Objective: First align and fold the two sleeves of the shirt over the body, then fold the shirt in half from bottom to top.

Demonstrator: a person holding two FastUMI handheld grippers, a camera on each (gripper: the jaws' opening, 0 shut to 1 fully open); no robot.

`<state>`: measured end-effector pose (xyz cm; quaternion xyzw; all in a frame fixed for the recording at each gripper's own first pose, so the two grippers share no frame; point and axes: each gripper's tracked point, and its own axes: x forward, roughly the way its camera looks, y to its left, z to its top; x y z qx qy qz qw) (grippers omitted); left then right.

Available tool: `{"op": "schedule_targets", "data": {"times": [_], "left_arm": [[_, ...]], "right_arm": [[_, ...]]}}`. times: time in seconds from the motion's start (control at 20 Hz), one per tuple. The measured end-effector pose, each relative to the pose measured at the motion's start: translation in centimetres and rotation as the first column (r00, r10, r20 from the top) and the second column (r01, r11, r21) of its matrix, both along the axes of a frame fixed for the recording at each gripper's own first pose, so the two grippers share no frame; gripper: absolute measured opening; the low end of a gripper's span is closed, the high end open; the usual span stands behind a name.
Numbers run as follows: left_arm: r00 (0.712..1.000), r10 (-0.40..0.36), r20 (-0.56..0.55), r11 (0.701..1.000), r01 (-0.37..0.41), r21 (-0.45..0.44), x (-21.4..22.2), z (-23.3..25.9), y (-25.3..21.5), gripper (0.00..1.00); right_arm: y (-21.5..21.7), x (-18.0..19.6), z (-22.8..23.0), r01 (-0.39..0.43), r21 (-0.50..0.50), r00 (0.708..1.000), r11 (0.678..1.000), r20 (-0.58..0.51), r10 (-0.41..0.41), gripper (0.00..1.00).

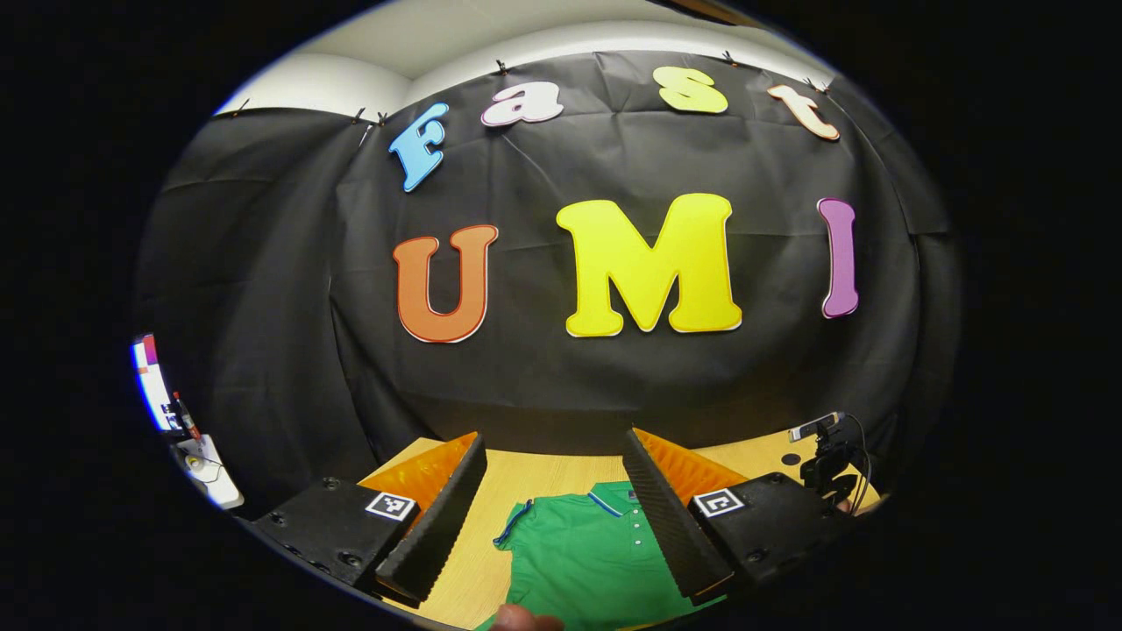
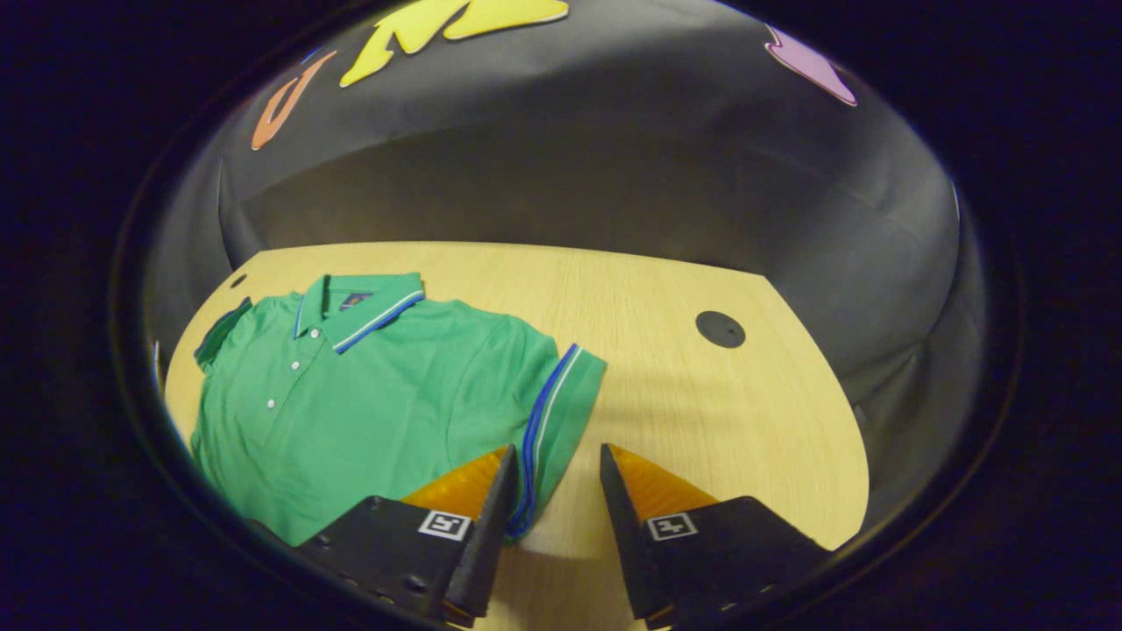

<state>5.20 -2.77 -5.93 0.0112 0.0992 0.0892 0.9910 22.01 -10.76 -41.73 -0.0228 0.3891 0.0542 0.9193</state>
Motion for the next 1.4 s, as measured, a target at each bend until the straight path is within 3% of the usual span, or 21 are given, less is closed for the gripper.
{"op": "schedule_targets", "data": {"times": [0.05,0.15,0.25,0.3,0.4,0.9,1.15,1.4], "left_arm": [[1.0,-0.001,0.0,1.0,0.001,-0.001,-0.1,0.0,-0.1,0.99],[1.0,-0.006,0.0,1.0,0.006,-0.001,-0.1,0.0,-0.3,0.99],[1.0,-0.012,0.001,1.0,0.012,0.003,-0.1,0.1,-0.3,0.99],[1.0,-0.013,0.002,1.0,0.013,0.005,-0.2,0.2,-0.3,0.99],[1.0,-0.014,0.002,1.0,0.014,0.006,-0.2,0.2,-0.2,0.99],[1.0,-0.011,0.014,1.0,0.011,0.004,-0.3,0.5,0.5,0.99],[1.0,0.013,0.023,1.0,-0.013,-0.006,-0.9,0.6,1.8,0.99],[0.999,0.043,0.032,0.999,-0.042,-0.033,-1.6,0.5,3.4,0.99]], "right_arm": [[0.2,0.0,0.1,0.004,0.009,1.0,1.0,-0.007,-0.004,0.48],[0.1,0.0,0.0,0.014,0.022,1.0,1.0,-0.017,-0.014,0.44],[0.3,0.0,0.1,0.015,0.034,1.0,0.999,-0.027,-0.014,0.12],[0.6,0.1,0.0,-0.005,0.039,1.0,0.999,-0.021,0.005,0.12],[0.5,0.0,-0.1,-0.002,0.009,0.999,1.0,-0.034,0.002,0.0],[0.7,0.3,5.2,0.045,0.062,0.999,0.997,0.019,-0.046,0.0],[4.9,0.1,8.2,0.011,0.088,0.999,0.996,0.051,-0.016,0.0],[11.7,0.0,10.3,-0.066,0.098,0.996,0.993,0.068,0.059,0.0]]}}
